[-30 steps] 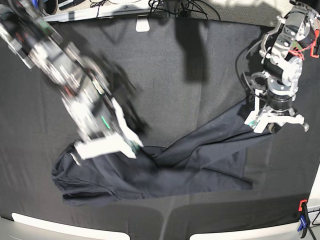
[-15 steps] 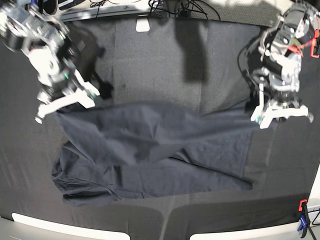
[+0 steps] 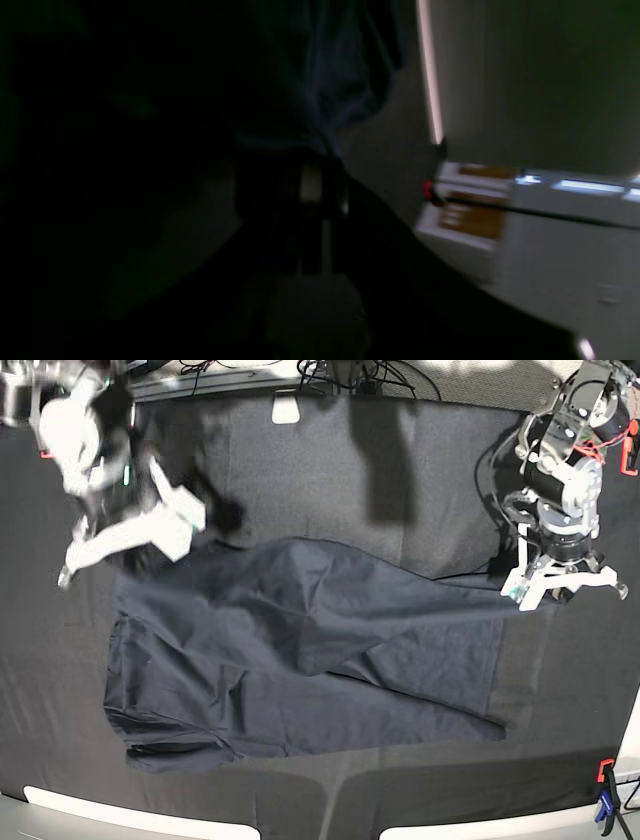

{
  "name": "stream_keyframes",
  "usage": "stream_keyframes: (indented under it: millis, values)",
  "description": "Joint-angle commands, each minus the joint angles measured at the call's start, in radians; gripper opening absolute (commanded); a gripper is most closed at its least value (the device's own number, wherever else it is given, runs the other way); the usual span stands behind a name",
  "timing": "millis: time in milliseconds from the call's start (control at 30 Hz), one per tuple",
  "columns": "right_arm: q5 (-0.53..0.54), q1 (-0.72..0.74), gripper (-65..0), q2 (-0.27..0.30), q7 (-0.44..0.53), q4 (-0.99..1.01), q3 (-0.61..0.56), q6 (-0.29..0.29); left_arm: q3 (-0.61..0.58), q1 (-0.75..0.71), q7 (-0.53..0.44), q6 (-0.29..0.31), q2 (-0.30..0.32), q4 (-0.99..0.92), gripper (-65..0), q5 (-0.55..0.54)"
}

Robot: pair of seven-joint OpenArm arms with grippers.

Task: Layout the t-shirt on the table in an organized manner, then fold the t-shirt properly
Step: 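Pull the shirt with both grippers to straighten it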

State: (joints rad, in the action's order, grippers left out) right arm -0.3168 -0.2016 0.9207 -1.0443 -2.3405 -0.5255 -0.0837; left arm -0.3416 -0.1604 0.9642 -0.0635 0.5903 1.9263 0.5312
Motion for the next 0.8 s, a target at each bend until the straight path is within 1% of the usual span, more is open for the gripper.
stream_keyframes:
  millis: [0,100,233,333,433,500,567,667,733,767]
  values:
    - [0.012,0.021,-65.0,-0.016,0.033,-0.016,0.056,0.017,0.007,0.011,-0.022,-0.02,0.011,0.019,-65.0,0.025]
    - [0.146,0.062,-65.0,-0.114,0.089,0.056,0.207,0.017,0.007,0.011,-0.043,-0.02,0.011,0.019,-65.0,0.025]
    - [0.281,0.186,-65.0,-0.239,0.151,0.227,0.368,0.017,0.007,0.011,-0.061,-0.02,0.011,0.019,-65.0,0.0]
    - [0.349,0.296,-65.0,-0.301,0.175,0.381,0.42,0.005,0.007,0.011,-0.075,-0.02,0.011,0.019,-65.0,-0.038]
    - [0.404,0.415,-65.0,-0.353,0.226,0.55,0.425,-0.016,0.007,0.011,-0.107,-0.02,0.011,0.018,-65.0,-0.058]
    - [0.428,0.491,-65.0,-0.394,0.241,0.666,0.424,-0.037,0.007,0.011,-0.126,-0.02,0.011,0.018,-65.0,-0.066]
    - [0.428,0.561,-65.0,-0.435,0.247,0.777,0.425,-0.06,0.007,0.011,-0.128,-0.02,0.011,0.018,-65.0,-0.072]
    - [0.404,0.651,-65.0,-0.48,0.277,0.919,0.425,-0.072,0.007,0.011,-0.128,-0.02,0.011,0.018,-65.0,-0.072]
    - [0.37,0.702,-65.0,-0.504,0.276,0.986,0.424,-0.074,0.007,0.011,-0.128,-0.02,0.011,0.018,-65.0,-0.072]
    - [0.363,0.722,-65.0,-0.513,0.257,1.007,0.425,-0.079,0.007,0.011,-0.128,-0.02,0.011,0.018,-65.0,-0.072]
